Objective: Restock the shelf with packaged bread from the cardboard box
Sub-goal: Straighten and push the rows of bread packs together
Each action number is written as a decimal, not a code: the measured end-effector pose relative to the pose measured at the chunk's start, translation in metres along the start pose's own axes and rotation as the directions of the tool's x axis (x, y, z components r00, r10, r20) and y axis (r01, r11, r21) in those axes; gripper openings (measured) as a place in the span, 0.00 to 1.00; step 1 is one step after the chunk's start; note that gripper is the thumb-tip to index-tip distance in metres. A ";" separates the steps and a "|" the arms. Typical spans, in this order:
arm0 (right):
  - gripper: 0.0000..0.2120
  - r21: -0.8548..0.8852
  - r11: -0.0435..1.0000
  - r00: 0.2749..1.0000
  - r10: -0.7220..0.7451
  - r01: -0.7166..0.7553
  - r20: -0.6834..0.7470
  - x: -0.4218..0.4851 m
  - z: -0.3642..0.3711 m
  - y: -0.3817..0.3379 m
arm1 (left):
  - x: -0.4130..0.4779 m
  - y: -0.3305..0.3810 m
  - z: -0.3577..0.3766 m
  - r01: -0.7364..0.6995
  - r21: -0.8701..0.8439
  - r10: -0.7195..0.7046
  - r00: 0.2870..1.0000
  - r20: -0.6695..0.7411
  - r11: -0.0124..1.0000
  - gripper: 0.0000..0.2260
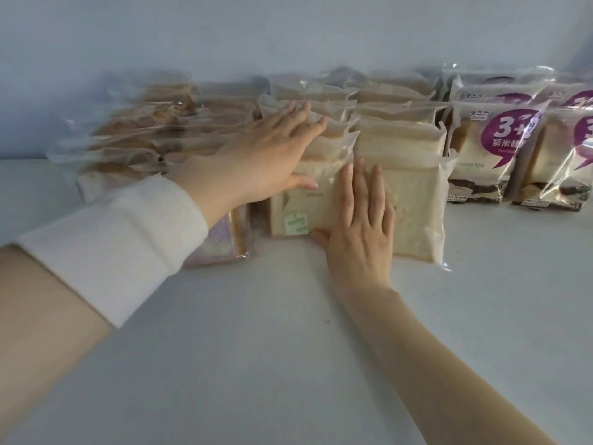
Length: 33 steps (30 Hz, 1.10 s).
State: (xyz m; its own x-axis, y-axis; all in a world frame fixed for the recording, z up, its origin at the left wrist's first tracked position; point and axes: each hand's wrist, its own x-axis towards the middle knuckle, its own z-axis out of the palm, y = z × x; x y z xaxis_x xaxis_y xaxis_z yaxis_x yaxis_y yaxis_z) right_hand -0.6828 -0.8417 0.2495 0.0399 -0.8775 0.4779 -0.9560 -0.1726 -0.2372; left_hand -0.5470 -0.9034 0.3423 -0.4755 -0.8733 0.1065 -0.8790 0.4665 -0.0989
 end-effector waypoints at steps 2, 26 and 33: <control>0.42 0.026 0.999 1.000 -0.020 0.020 0.019 0.000 -0.002 0.002 | -0.001 0.003 -0.001 0.005 0.024 -0.006 1.000 0.029 1.000 0.38; 0.25 0.647 0.714 0.954 0.290 -0.267 0.073 0.019 -0.028 0.109 | 0.065 0.079 -0.006 -0.184 -0.111 0.157 0.963 -0.217 0.977 0.29; 0.45 0.690 0.665 0.952 0.111 -0.286 0.287 0.011 -0.024 0.107 | 0.062 0.065 -0.007 -0.154 0.028 0.155 0.986 -0.053 0.988 0.47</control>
State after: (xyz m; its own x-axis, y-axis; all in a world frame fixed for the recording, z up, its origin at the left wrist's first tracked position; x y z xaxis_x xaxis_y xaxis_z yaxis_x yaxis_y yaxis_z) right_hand -0.7917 -0.8588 0.2493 0.0148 -0.9824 0.1860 -0.4467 -0.1729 -0.8778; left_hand -0.6344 -0.9263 0.3492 -0.6075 -0.7814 0.1422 -0.7939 0.5915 -0.1413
